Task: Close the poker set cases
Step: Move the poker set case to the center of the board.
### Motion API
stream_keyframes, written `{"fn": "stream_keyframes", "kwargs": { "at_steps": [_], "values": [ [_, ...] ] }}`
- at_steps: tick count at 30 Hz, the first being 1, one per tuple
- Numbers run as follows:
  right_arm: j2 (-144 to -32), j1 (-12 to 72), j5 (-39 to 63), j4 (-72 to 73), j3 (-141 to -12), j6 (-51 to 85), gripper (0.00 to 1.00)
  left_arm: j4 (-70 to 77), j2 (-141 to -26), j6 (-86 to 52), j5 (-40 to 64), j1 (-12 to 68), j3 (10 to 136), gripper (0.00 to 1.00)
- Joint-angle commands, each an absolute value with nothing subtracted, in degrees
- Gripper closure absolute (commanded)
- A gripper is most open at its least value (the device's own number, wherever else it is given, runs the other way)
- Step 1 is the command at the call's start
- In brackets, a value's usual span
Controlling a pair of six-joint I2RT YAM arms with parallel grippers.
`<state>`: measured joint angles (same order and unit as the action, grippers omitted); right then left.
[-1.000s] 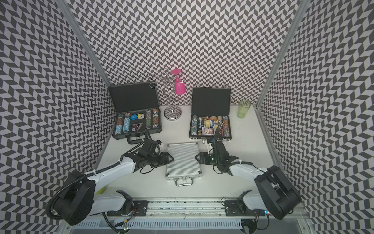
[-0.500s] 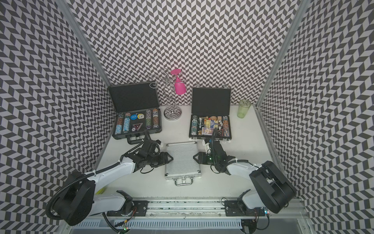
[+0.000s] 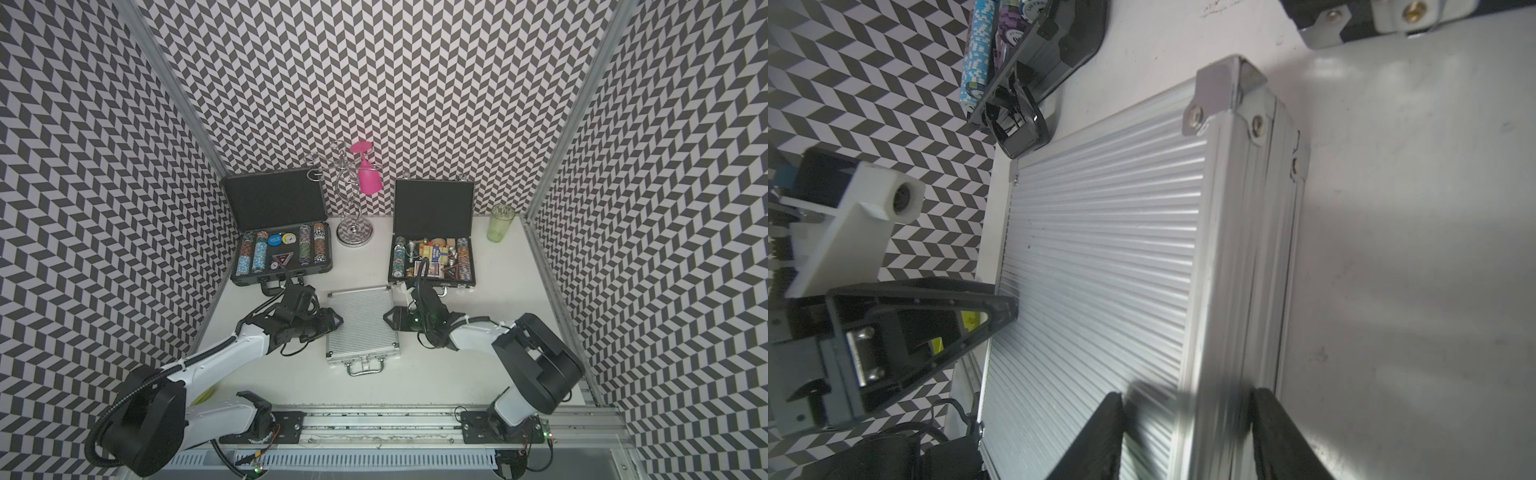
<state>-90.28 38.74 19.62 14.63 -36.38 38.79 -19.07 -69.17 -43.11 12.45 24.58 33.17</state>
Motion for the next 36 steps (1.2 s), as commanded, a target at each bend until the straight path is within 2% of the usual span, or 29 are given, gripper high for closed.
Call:
{"fn": "stream_keyframes", "kwargs": {
  "at_steps": [1, 21, 36],
  "values": [
    [-93.27, 42.57, 24.83, 17.58, -38.35, 38.57, 0.51, -20.64, -68.17, -43.93, 10.89, 24.42, 32.01, 0.39],
    [-101.4, 43.42, 21.82, 14.79, -48.14, 37.45, 0.54, -18.46, -73.03, -39.43, 12.76, 21.51, 35.88, 0.43],
    [-105.02, 40.49, 21.4, 10.34, -55.2, 34.05, 0.54, -16.81, -78.72, -37.62, 13.61, 20.95, 40.07, 0.44]
  ]
}}
